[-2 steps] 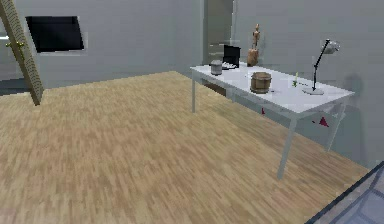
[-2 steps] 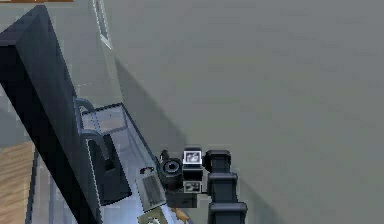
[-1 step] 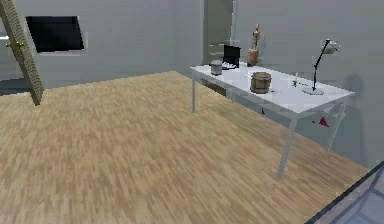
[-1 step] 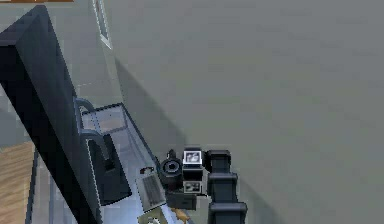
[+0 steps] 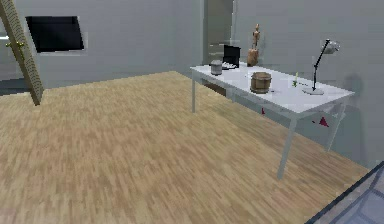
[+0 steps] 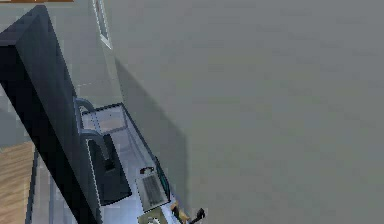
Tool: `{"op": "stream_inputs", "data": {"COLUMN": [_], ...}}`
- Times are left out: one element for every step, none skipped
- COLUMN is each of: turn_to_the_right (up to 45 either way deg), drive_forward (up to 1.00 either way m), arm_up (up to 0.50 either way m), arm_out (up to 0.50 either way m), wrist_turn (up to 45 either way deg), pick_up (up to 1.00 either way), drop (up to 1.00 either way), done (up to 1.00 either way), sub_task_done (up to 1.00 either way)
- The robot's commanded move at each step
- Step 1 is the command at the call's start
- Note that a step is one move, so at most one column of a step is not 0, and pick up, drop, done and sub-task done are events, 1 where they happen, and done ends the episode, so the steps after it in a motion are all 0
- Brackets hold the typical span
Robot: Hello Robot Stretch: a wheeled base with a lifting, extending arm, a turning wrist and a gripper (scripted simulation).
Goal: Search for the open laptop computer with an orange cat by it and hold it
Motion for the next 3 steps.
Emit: {"op": "stream_inputs", "data": {"turn_to_the_right": [0.0, 0.0, 0.0], "drive_forward": [0.00, 0.00, 0.00], "arm_up": [0.00, 0.10, 0.00], "arm_out": [0.00, 0.00, 0.00], "wrist_turn": [0.0, 0.0, 0.0], "pick_up": [1.00, 0.00, 0.00], "drop": [0.00, 0.00, 0.00], "done": [0.00, 0.00, 1.00], "sub_task_done": [0.00, 0.00, 0.00]}}
